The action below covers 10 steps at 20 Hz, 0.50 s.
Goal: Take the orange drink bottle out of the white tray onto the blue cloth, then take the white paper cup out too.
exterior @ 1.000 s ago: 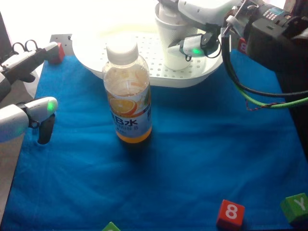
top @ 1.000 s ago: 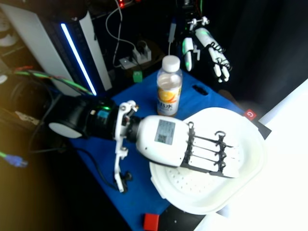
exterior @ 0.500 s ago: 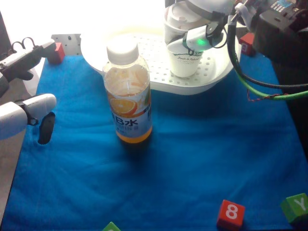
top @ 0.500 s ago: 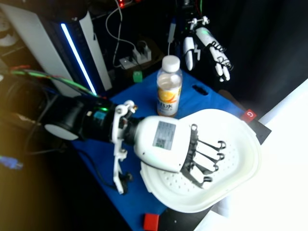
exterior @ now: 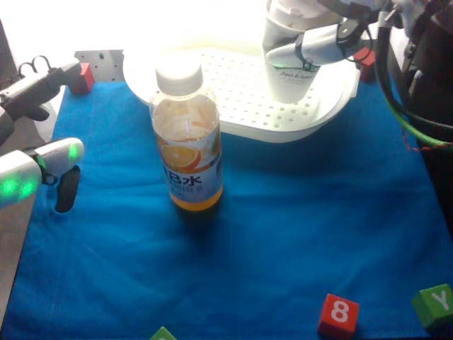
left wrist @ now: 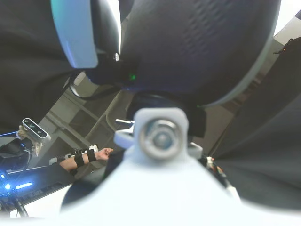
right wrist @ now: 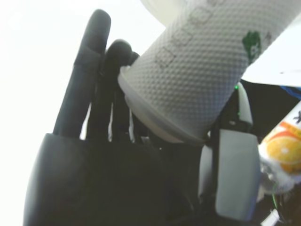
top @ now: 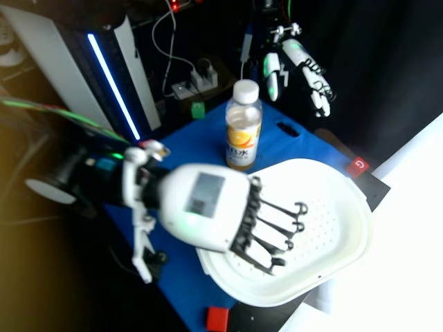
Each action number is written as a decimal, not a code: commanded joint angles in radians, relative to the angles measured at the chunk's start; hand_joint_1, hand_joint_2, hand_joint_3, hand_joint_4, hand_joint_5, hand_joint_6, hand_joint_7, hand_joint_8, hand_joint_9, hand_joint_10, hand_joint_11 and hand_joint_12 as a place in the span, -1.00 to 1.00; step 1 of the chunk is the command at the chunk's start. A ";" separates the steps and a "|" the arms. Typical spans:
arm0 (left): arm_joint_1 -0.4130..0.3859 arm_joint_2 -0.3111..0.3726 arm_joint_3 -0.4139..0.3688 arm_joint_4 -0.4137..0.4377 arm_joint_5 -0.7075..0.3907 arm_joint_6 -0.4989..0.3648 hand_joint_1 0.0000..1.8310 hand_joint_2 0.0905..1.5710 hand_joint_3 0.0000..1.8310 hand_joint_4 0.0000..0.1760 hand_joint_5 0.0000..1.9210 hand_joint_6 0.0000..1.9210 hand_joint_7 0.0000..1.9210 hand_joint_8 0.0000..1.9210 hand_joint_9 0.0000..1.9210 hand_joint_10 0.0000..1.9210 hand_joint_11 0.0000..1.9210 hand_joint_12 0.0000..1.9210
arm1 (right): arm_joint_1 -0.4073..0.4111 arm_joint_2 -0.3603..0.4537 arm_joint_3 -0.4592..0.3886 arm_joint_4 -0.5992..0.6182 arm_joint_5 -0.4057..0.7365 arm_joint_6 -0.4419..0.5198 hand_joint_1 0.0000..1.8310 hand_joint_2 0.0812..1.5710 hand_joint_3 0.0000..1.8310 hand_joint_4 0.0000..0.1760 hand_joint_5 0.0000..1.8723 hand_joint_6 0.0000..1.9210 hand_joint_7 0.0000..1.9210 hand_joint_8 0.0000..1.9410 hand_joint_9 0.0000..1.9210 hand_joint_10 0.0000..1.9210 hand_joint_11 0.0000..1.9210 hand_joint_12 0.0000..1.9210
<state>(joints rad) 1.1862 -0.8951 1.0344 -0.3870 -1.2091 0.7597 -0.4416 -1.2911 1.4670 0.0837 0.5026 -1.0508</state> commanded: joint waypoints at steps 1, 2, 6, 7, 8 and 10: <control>-0.011 0.000 0.002 -0.006 -0.125 -0.006 -0.45 0.71 -1.00 0.30 -0.87 -1.00 -0.89 -1.00 -0.81 -1.00 -1.00 0.07 | 0.015 0.017 -0.026 -0.015 0.167 0.001 0.12 0.64 -0.99 -1.00 -0.33 0.63 -0.27 1.00 -0.12 1.00 -0.17 1.00; -0.011 0.000 0.001 -0.007 -0.127 -0.006 -0.43 0.72 -1.00 0.43 -0.86 -0.99 -0.90 -1.00 -0.81 -1.00 -1.00 0.07 | 0.017 0.035 -0.048 -0.026 0.185 0.001 0.14 0.63 -0.99 -1.00 -0.32 0.61 -0.25 1.00 -0.02 1.00 0.12 1.00; -0.010 0.000 0.000 -0.013 -0.125 -0.006 -0.44 0.71 -1.00 0.52 -0.87 -1.00 -0.96 -1.00 -0.85 -1.00 -1.00 0.10 | 0.016 0.144 -0.199 -0.101 0.292 0.001 0.15 0.35 -0.50 -1.00 -0.32 0.67 -0.18 0.97 0.11 1.00 0.33 1.00; -0.007 0.000 0.000 -0.017 -0.126 -0.006 -0.46 0.70 -1.00 0.70 -0.87 -1.00 -0.94 -0.99 -0.85 -1.00 -1.00 0.16 | 0.015 0.183 -0.243 -0.123 0.321 0.001 0.14 0.42 -0.63 -1.00 -0.31 0.63 -0.22 0.99 0.04 1.00 0.22 1.00; -0.003 0.001 -0.002 -0.022 -0.129 -0.006 -0.44 0.69 -1.00 0.71 -0.88 -1.00 -0.92 -0.99 -0.85 -1.00 -1.00 0.08 | 0.001 0.216 -0.287 -0.154 0.341 0.001 0.13 0.52 -0.77 -1.00 -0.34 0.65 -0.27 1.00 -0.03 1.00 0.15 1.00; 0.002 0.002 -0.004 -0.028 -0.133 -0.006 -0.39 0.71 -1.00 0.21 -0.90 -1.00 -0.92 -1.00 -0.86 -0.99 -1.00 -0.17 | -0.027 0.260 -0.345 -0.188 0.368 0.001 0.18 0.48 -0.58 -1.00 -0.46 0.72 -0.32 0.88 -0.22 1.00 -0.10 1.00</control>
<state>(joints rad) 1.1927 -0.8948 1.0313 -0.4133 -1.2152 0.7601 -0.4805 -1.0206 1.1198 -0.1120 0.7567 -1.0492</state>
